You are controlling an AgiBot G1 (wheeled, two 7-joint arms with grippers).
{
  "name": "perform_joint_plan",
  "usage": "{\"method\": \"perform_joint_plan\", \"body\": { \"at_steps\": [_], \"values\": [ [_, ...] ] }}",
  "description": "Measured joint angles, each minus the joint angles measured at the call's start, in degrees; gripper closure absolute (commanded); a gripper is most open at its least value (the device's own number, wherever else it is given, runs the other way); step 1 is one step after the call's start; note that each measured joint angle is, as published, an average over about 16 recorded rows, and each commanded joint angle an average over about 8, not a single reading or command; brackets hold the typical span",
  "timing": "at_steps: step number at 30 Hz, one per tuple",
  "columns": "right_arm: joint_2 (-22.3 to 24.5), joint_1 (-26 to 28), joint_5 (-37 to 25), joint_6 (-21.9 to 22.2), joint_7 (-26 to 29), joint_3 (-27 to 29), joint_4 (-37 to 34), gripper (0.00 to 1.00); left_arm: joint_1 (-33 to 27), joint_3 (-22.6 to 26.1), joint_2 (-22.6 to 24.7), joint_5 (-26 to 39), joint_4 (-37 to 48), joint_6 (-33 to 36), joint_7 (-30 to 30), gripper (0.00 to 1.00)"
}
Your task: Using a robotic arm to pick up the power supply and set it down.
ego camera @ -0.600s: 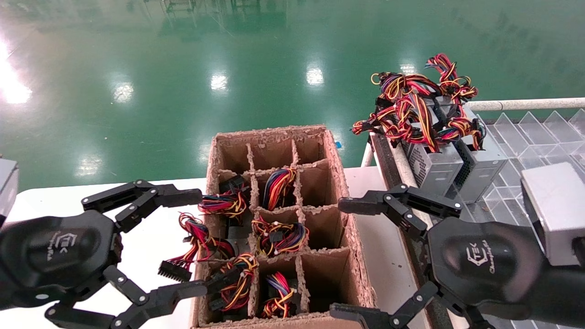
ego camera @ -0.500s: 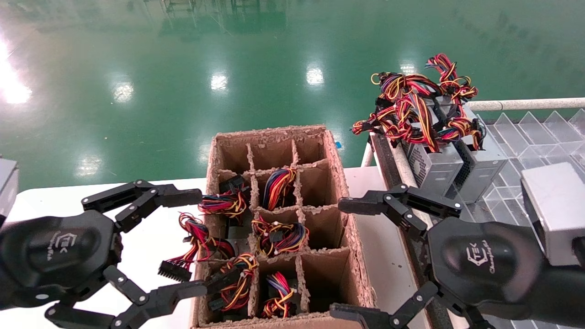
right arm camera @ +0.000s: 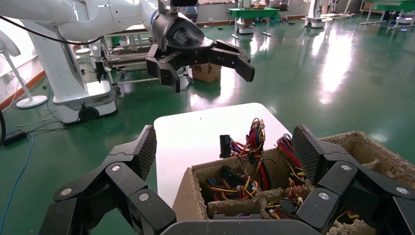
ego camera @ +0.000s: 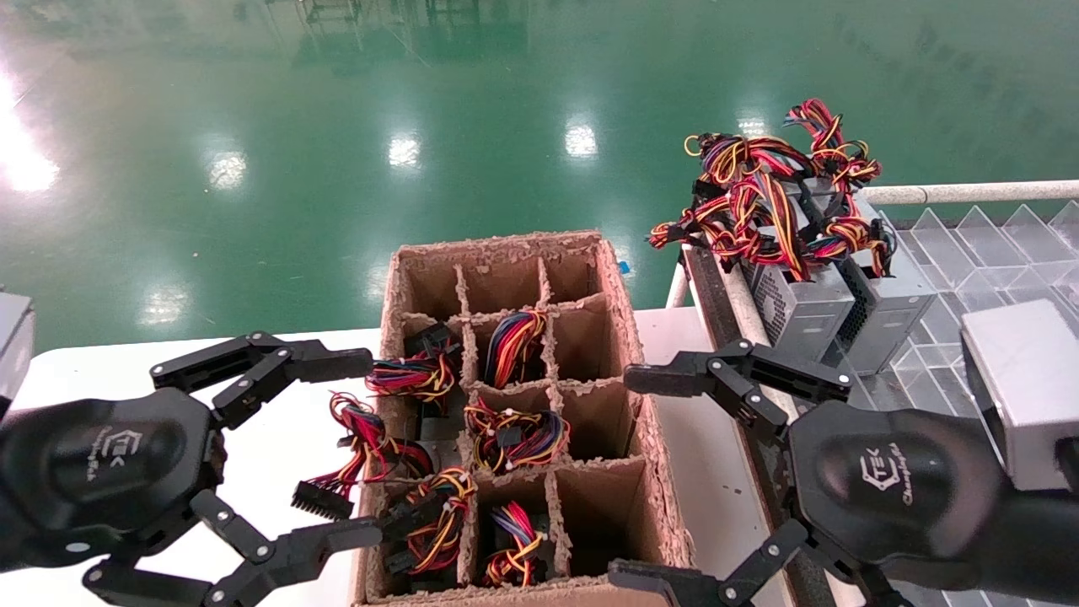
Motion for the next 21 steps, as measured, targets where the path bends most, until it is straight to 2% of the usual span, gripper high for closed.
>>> {"method": "perform_joint_plan", "body": {
  "at_steps": [1,8,21],
  "values": [
    [0.0,0.1,-0.2,0.2,-0.2,0.1,0.1,0.0,0.0,0.0,0.0,0.0,0.0,0.0,0.0,1.0],
    [-0.5,2.1,-5.5,3.3,-3.0,-0.4,1.2,0.0,0.0,0.0,0.0,0.0,0.0,0.0,0.0,1.0],
    [-8.2,10.1,-26.0,10.2,-7.9,-7.6,3.1,0.0,0.0,0.0,0.0,0.0,0.0,0.0,0.0,1.0]
  ]
}}
